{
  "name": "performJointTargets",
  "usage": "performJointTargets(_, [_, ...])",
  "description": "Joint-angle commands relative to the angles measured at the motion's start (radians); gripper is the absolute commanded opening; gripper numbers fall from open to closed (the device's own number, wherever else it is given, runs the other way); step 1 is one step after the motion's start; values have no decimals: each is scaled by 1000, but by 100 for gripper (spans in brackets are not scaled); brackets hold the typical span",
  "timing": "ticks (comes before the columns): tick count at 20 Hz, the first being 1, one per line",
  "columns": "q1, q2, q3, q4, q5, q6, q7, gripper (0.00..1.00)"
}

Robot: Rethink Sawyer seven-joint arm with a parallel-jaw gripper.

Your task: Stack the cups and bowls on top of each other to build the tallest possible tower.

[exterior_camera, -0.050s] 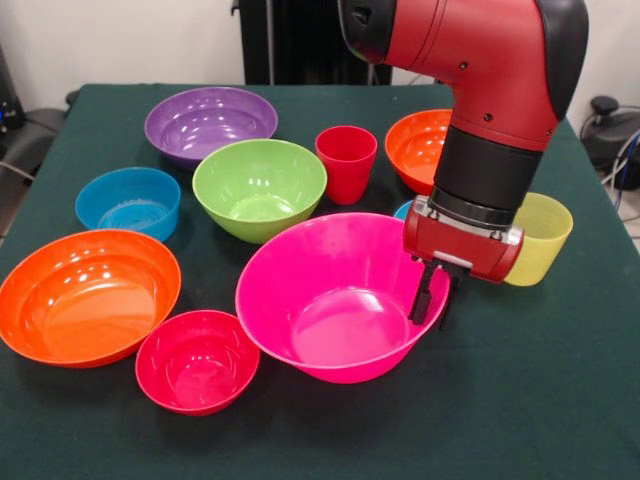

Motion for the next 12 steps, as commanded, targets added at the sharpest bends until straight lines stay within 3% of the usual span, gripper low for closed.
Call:
performJointTargets(1, [-5,0,118,-28,-85,156,-82,0])
performJointTargets(12, [-25,-102,150,48,-94,186,-102,0])
